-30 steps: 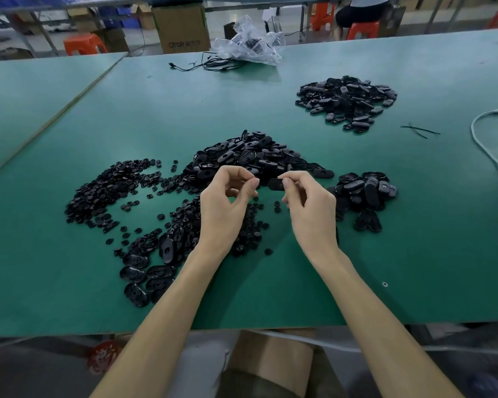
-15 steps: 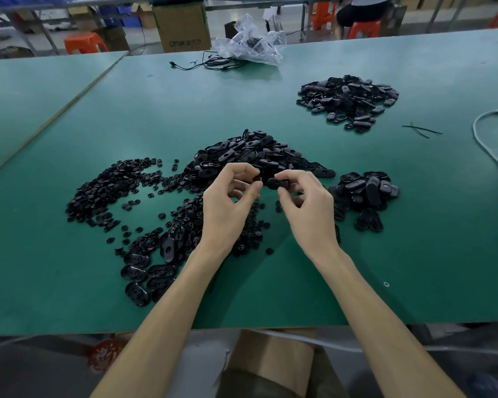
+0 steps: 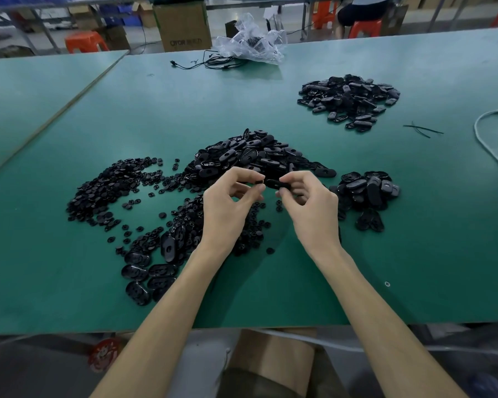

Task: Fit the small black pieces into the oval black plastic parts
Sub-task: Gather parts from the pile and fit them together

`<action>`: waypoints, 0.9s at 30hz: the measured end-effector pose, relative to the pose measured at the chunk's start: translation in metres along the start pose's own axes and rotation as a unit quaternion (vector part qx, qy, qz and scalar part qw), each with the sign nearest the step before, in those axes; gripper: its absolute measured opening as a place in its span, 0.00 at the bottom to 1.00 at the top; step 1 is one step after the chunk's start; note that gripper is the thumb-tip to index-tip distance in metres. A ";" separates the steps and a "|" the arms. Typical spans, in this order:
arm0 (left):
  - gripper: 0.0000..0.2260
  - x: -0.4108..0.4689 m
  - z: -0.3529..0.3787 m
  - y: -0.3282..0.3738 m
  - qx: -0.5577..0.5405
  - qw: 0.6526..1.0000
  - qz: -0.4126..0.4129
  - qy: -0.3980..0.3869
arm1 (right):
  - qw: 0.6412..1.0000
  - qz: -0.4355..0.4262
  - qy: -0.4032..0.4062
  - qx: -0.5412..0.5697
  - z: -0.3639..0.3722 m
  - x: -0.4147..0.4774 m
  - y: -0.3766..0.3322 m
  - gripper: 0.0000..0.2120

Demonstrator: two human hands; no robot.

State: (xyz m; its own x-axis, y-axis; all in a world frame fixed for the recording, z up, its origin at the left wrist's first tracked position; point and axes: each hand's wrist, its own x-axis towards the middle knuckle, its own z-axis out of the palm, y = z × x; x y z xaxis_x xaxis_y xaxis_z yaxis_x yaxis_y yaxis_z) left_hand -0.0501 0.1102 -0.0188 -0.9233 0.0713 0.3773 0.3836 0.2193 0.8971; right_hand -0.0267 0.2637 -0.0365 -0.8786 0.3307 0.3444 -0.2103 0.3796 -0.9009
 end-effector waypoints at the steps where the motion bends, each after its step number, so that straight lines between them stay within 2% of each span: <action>1: 0.05 0.000 0.000 0.000 -0.007 1.000 -0.004 0.002 | 1.000 0.007 -0.002 0.014 0.000 0.000 0.000 0.10; 7: 0.04 0.004 -0.002 -0.005 -0.021 0.999 -0.020 0.024 | 0.998 0.012 -0.019 0.062 0.000 -0.001 -0.003 0.07; 17: 0.04 0.004 -0.001 -0.004 -0.053 0.998 -0.022 0.012 | 0.999 0.022 -0.026 -0.008 -0.001 0.000 -0.003 0.06; 27: 0.04 0.002 0.002 -0.001 0.022 0.999 -0.025 -0.024 | 0.999 0.001 -0.024 -0.030 0.000 0.000 -0.002 0.07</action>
State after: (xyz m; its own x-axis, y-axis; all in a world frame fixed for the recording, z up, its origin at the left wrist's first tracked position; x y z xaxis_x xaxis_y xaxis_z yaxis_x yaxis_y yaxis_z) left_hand -0.0524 0.1123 -0.0199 -0.9418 0.1063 0.3188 0.3359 0.2672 0.9032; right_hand -0.0261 0.2625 -0.0344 -0.8990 0.2897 0.3284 -0.1839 0.4309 -0.8835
